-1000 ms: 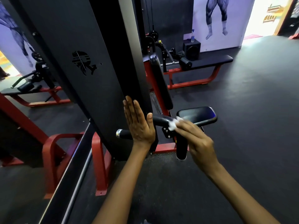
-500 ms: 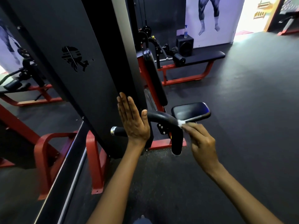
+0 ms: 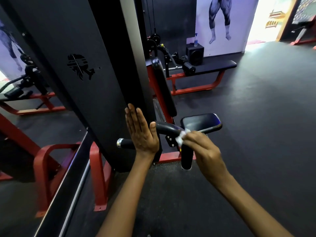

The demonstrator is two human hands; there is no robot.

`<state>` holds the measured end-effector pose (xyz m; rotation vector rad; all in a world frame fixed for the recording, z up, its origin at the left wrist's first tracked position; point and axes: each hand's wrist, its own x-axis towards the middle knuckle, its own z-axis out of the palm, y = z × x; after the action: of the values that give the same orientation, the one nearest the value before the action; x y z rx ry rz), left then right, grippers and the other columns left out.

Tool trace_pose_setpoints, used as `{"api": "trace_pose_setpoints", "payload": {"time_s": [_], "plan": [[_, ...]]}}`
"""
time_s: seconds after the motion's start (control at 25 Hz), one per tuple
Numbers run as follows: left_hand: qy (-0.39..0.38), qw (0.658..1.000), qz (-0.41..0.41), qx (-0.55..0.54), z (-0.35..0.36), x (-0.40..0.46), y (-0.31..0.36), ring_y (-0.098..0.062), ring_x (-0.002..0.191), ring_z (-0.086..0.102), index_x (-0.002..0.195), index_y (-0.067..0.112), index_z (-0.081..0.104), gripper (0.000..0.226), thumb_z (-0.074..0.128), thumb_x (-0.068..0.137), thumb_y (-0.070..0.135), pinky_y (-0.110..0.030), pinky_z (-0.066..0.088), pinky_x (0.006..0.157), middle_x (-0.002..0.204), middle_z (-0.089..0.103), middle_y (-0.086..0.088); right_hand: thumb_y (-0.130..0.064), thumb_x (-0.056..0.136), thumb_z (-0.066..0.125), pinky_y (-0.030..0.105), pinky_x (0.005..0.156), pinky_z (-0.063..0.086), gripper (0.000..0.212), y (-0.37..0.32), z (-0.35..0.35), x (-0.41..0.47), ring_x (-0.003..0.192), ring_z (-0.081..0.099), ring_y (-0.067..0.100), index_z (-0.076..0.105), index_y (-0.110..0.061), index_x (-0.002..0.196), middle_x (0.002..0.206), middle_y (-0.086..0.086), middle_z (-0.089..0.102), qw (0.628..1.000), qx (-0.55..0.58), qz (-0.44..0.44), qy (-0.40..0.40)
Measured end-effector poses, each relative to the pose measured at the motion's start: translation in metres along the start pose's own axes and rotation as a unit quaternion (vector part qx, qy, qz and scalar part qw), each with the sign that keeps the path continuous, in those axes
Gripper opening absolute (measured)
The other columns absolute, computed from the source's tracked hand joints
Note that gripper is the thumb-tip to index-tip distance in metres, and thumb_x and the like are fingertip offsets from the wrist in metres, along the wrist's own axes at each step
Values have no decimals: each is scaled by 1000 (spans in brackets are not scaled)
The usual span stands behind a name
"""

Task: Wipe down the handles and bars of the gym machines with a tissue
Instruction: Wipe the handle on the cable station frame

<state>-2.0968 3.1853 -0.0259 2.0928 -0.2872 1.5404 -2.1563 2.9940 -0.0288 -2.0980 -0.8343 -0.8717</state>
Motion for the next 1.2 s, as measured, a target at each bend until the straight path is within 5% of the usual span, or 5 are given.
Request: {"api": "trace_pose_setpoints", "payload": {"time_s": [0.2, 0.4, 0.64, 0.84, 1.2], "plan": [[1, 1000, -6, -10, 1, -1, 0, -12, 148, -9, 152, 27, -12, 56, 16, 104, 38, -35, 2, 121, 159, -17, 13, 0, 84, 53, 20, 98, 42, 26, -8, 6, 25, 105, 56, 20, 67, 3, 106, 109, 15, 62, 996, -20, 74, 55], [-9, 1000, -10, 0, -3, -2, -1, -11, 147, -10, 151, 29, -14, 57, 16, 104, 39, -35, 1, 121, 159, -19, 13, 3, 88, 51, 33, 109, 36, 32, -14, 25, 42, 124, 49, 23, 62, 1, 118, 125, 13, 59, 998, -14, -42, -43], [12, 999, -29, -11, 5, -11, 4, -12, 148, -9, 152, 28, -12, 56, 17, 105, 35, -36, 2, 121, 159, -16, 13, 11, 78, 63, 16, 84, 49, 39, 9, 3, -43, 98, 63, 4, 67, -16, 105, 104, -4, 65, 978, 56, 192, 64], [9, 999, -34, -8, 4, -9, 6, -12, 148, -8, 152, 29, -11, 56, 17, 104, 35, -38, 4, 121, 159, -16, 15, 15, 80, 52, 12, 93, 41, 39, -7, 7, 33, 105, 58, 6, 69, -5, 108, 110, 1, 64, 975, 155, 153, 51], [23, 999, -41, 4, 10, -11, 6, -12, 148, -8, 152, 30, -12, 55, 16, 104, 34, -38, 4, 121, 159, -16, 15, 11, 83, 55, 11, 78, 49, 37, 16, 23, -13, 84, 63, 6, 69, -17, 103, 98, 2, 70, 909, 162, 381, 49]]}}
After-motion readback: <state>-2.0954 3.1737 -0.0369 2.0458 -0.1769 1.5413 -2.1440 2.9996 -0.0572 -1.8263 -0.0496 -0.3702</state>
